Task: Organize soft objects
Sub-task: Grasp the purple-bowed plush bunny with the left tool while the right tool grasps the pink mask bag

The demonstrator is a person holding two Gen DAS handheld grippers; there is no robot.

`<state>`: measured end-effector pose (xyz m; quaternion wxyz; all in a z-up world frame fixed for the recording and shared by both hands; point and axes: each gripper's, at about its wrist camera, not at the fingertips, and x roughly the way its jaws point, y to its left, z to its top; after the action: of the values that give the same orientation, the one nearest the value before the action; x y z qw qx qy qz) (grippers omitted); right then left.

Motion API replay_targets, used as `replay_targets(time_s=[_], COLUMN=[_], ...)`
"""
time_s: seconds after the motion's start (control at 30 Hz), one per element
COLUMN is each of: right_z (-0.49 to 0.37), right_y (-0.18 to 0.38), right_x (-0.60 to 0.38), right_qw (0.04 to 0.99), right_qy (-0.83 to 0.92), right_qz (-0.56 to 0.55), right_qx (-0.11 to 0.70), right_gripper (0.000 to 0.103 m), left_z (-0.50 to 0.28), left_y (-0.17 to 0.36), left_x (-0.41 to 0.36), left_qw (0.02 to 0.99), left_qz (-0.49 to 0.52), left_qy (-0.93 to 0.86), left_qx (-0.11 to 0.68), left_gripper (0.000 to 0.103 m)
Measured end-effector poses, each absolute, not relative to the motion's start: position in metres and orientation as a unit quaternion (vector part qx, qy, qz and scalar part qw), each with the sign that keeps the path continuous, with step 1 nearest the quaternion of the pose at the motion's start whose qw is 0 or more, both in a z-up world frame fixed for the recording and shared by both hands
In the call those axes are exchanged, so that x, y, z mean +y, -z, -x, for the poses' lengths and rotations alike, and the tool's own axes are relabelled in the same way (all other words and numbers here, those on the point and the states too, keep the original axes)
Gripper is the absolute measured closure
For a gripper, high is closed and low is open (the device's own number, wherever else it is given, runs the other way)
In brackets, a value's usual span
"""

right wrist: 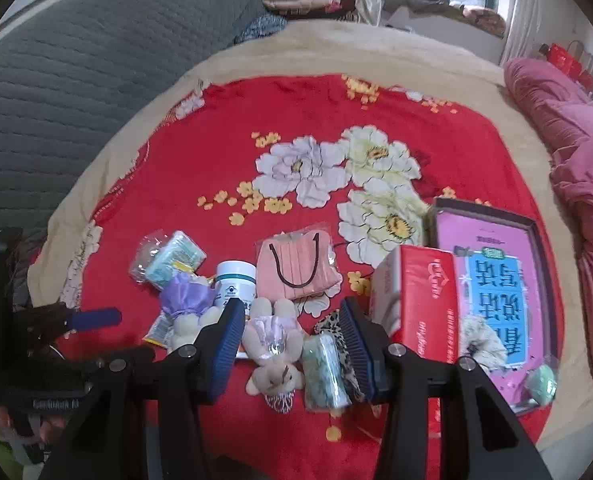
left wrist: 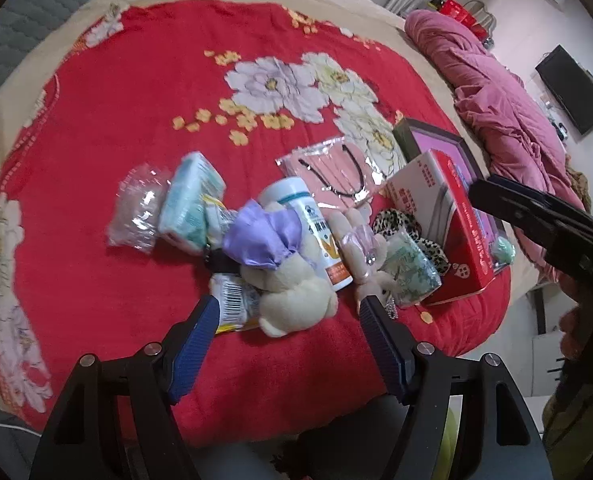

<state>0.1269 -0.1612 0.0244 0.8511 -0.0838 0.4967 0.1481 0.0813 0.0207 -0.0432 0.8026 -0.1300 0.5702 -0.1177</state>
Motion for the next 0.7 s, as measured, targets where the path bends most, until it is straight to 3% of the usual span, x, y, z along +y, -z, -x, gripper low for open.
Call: replay_targets(time_s=[0.7], right_z=[-0.192], right_y=[0.046], right_x=[-0.150], right_qw=[0.815], right_qy=[-0.134], right_qz=[0.102], right_qx=[0.554], right_gripper=[0.054], left_z=[-0.109], left_y=[0.085], left_x=[0.008], left_qw=[0.777], left_qz=[0.185], left_qy=[0.135], left_qx=[0.586], left_gripper=[0.029])
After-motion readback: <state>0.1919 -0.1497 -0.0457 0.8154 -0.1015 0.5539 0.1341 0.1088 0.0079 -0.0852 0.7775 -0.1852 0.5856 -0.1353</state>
